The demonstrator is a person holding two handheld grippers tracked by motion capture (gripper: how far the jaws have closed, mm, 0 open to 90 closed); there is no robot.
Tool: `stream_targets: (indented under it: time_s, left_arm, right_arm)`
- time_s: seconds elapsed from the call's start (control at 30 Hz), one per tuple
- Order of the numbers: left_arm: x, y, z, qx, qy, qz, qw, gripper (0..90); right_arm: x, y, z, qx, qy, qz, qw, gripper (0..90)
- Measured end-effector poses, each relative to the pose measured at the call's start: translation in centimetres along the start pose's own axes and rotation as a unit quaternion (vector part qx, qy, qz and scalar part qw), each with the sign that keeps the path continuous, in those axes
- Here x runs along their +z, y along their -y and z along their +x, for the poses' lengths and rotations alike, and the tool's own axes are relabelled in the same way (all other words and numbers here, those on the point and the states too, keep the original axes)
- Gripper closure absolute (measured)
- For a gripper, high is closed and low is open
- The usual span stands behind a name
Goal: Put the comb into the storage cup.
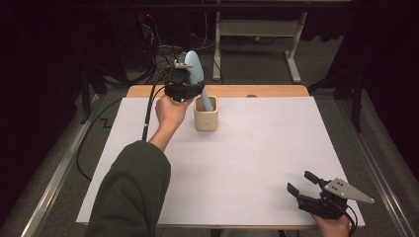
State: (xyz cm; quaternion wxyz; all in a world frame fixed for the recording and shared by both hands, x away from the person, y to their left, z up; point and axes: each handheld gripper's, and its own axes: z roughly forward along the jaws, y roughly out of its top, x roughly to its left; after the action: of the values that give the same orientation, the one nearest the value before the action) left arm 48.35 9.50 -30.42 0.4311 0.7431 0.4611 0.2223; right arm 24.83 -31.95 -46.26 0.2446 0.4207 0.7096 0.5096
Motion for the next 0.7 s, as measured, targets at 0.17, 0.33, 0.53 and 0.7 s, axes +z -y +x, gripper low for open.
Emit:
stream_targets:
  time_s: [0.17,0.33,0.53,0.7]
  left_arm:
    - [0.39,0.12,-0.27,0.004,0.001,0.003,1.0000,52.6]
    - [0.66,0.29,-0.37,0.007,0.001,0.009,0.9999,52.5]
    - [0.84,0.50,-0.42,0.008,0.001,0.012,0.9999,52.5]
    - [1.04,0.76,-0.26,0.006,-0.002,0.015,0.9999,52.5]
  right_arm:
    - [0.00,0.00,0.00,0.000,0.000,0.000,1.0000,22.6]
    - [0.00,0.00,-0.01,0.000,-0.001,0.000,1.0000,22.6]
    - [0.01,0.02,0.00,0.000,-0.002,0.000,1.0000,22.8]
    - [0.03,0.01,0.01,-0.001,-0.004,0.000,1.0000,22.9]
